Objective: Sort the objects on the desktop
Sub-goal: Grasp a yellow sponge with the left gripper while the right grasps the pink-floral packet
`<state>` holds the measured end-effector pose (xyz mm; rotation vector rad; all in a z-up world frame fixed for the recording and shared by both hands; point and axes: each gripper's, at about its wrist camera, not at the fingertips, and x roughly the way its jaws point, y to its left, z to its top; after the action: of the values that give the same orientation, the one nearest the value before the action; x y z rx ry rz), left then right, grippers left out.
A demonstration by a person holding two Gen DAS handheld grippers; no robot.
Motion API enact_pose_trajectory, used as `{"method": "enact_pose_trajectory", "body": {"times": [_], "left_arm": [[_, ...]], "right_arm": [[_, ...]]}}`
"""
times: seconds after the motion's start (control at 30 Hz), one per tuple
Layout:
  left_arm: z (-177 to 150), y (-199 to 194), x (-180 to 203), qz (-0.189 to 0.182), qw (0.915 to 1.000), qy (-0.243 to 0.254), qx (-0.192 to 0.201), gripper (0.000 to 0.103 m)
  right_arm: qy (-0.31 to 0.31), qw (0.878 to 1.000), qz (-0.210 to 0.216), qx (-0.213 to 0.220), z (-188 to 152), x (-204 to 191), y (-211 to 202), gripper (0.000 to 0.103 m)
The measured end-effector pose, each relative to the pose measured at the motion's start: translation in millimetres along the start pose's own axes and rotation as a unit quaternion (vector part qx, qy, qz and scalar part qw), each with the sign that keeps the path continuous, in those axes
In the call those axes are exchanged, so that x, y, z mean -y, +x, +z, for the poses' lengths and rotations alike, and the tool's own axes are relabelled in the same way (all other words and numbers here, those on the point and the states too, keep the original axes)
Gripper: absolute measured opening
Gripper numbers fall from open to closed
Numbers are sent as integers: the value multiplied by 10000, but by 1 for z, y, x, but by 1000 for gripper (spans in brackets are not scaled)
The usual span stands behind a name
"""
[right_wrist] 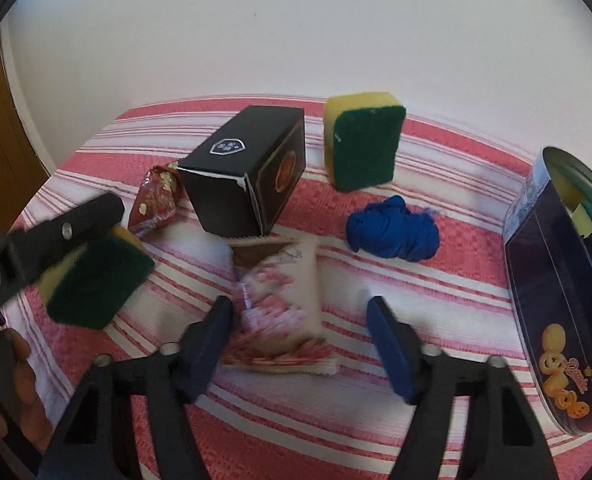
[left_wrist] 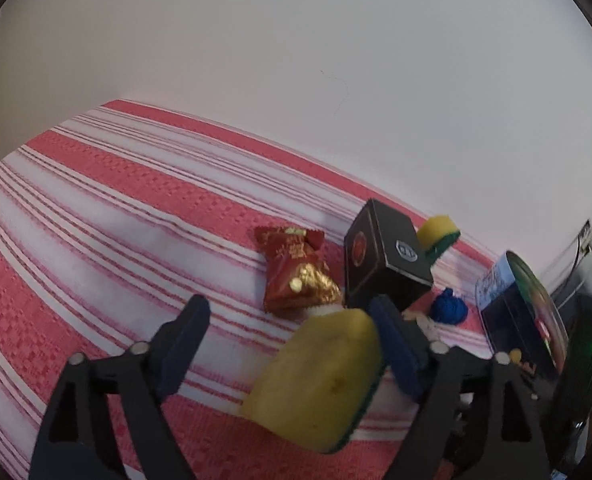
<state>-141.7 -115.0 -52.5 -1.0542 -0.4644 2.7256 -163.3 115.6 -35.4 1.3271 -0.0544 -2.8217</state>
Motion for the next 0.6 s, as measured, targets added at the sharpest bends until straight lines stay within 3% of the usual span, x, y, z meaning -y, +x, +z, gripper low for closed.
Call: {"method": "enact_pose_trajectory", "body": {"times": [0.2,0.33,0.43,0.6], "left_arm": [[-5,-2,11,23,9997,238,-55,86],[-12,-14,13,108,9994,334,35,96],[-14,-20,15,102,9988,476,63,96],[-20,-25,27,216,9938,1087,13,102]], "right_arm": [[43,9999,127,71,-2,10,-3,41],[363,9984,402,142,-5,28,-8,40],[518,9969,569,153,-7,36,-9,40],[528,9966,616,155,-9,37,-10,40]]}}
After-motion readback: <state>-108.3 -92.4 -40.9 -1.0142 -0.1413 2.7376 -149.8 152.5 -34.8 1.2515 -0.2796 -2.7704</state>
